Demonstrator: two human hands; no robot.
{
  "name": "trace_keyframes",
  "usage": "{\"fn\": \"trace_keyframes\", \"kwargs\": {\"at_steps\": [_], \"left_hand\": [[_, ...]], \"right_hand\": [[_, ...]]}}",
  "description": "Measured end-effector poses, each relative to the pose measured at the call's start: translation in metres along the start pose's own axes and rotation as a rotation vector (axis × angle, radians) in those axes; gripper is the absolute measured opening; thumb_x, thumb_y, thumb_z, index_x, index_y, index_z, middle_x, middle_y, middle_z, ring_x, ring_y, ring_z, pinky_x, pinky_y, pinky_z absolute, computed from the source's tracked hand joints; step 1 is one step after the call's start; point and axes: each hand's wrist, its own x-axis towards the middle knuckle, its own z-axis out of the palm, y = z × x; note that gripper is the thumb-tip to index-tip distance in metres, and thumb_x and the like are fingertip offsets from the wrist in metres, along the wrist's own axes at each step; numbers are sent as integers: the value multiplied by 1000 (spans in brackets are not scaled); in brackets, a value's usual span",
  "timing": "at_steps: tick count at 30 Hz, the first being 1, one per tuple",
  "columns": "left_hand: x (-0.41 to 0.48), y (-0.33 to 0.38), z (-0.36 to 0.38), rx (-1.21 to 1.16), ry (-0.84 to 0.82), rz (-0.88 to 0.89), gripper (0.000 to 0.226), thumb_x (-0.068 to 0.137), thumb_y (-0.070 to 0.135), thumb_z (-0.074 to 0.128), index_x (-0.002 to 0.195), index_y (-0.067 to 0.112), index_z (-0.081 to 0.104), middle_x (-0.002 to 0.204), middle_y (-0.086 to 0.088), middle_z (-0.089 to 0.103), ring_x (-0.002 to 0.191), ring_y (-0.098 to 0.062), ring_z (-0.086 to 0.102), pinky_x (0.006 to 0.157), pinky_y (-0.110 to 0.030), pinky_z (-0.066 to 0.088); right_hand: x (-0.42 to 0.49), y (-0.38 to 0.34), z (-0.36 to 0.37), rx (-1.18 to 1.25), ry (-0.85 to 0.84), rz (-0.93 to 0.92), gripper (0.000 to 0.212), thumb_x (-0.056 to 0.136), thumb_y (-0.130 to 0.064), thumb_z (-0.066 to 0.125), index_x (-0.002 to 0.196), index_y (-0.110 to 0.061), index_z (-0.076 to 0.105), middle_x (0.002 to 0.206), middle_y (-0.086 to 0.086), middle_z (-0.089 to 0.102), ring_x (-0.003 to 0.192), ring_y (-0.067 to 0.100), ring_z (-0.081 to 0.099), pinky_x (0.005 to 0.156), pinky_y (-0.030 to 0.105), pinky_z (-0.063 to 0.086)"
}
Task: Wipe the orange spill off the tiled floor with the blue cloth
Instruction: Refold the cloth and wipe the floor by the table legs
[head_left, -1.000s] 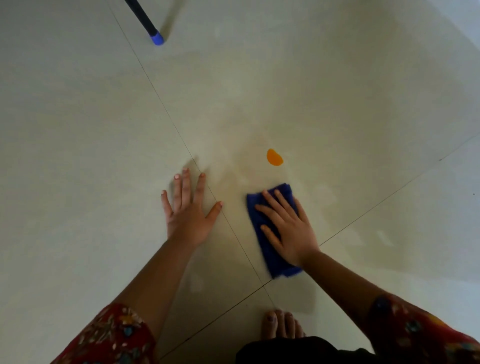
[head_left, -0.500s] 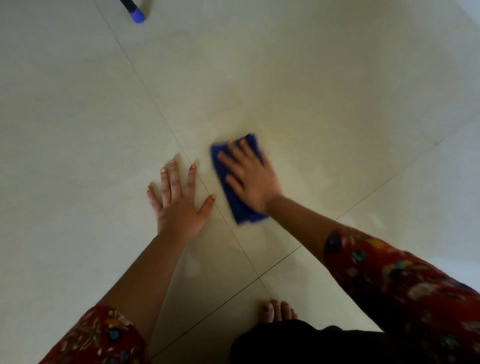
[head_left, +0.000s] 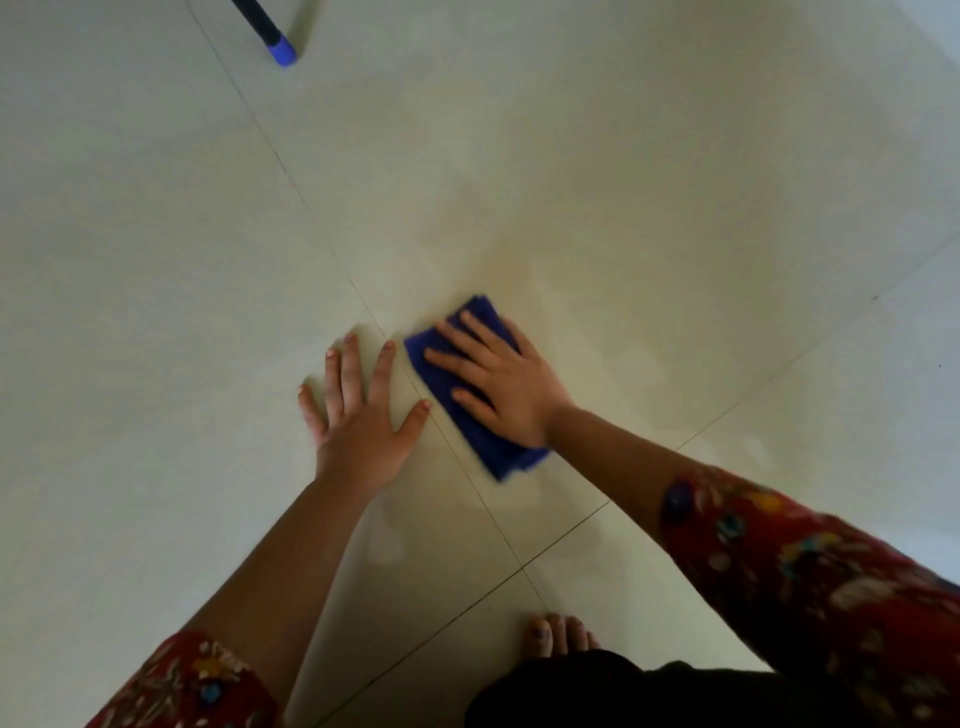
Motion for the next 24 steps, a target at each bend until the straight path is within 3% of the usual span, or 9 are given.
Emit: {"fn": "trace_keyframes", "kwargs": {"at_steps": [2, 5, 7, 10, 13, 18, 20, 22, 24], "left_hand": [[2, -3, -1, 13, 11, -8, 75, 90, 66, 34, 151, 38, 1, 160, 2, -21, 147, -19, -20, 114, -54, -11], [3, 2, 2, -3, 33, -23, 76, 90, 65, 36, 152, 33, 6, 161, 0, -17, 147, -19, -17, 114, -57, -9], [5, 9, 2, -31, 101, -10, 76, 90, 62, 39, 152, 26, 13, 162, -2, -11, 148, -20, -14, 115, -57, -8], [10, 29, 3, -35, 160, 160, 74, 91, 57, 46, 152, 27, 18, 163, -1, -5, 149, -22, -9, 115, -55, -8], [17, 50, 4, 10, 60, 316, 80, 90, 59, 46, 154, 33, 5, 162, 1, -15, 149, -19, -15, 116, -53, -9], [17, 70, 4, 0, -10, 341, 77, 93, 58, 41, 153, 37, -2, 161, 5, -20, 148, -16, -18, 115, -48, -13], [16, 72, 4, -8, -40, 326, 76, 93, 57, 41, 153, 37, -2, 160, 6, -21, 147, -15, -19, 115, -47, -13], [19, 73, 5, 10, -54, 323, 77, 93, 57, 41, 153, 37, -3, 160, 6, -21, 148, -16, -18, 116, -48, -12], [25, 71, 5, 27, -45, 324, 78, 93, 57, 41, 153, 35, -2, 161, 5, -19, 148, -17, -17, 116, -49, -10]], "right_hand": [[-36, 21, 3, 67, 33, 94, 53, 100, -49, 24, 151, -36, 26, 162, -6, 15, 150, 18, 7, 120, 48, 5], [-47, 75, -4, 111, 141, 610, 56, 98, -52, 19, 151, -37, 24, 162, -6, 13, 150, 17, 4, 119, 52, 9], [-22, 80, -10, 136, 171, 785, 55, 99, -50, 21, 152, -36, 22, 163, -4, 11, 150, 19, 2, 120, 51, 6], [-20, 32, -4, 97, 162, 540, 56, 98, -47, 25, 151, -31, 28, 161, 1, 19, 150, 24, 10, 119, 52, 11], [-104, 1, 11, 102, 59, 337, 54, 100, -49, 26, 152, -38, 19, 162, -8, 11, 151, 17, 0, 121, 48, 1], [-139, 86, 1, 180, 215, 1202, 56, 97, -50, 24, 151, -37, 23, 163, -6, 9, 150, 16, 2, 120, 49, 4], [-101, 118, -11, 249, 237, 1382, 56, 99, -48, 25, 153, -35, 18, 164, -5, 3, 150, 18, -3, 119, 49, 0], [-57, 125, -18, 265, 226, 1341, 56, 100, -46, 27, 154, -33, 16, 164, -3, 2, 150, 20, -5, 120, 48, -3], [-37, 104, -15, 216, 213, 1038, 56, 101, -46, 29, 154, -32, 19, 164, -2, 7, 151, 20, -1, 120, 45, -2]]}}
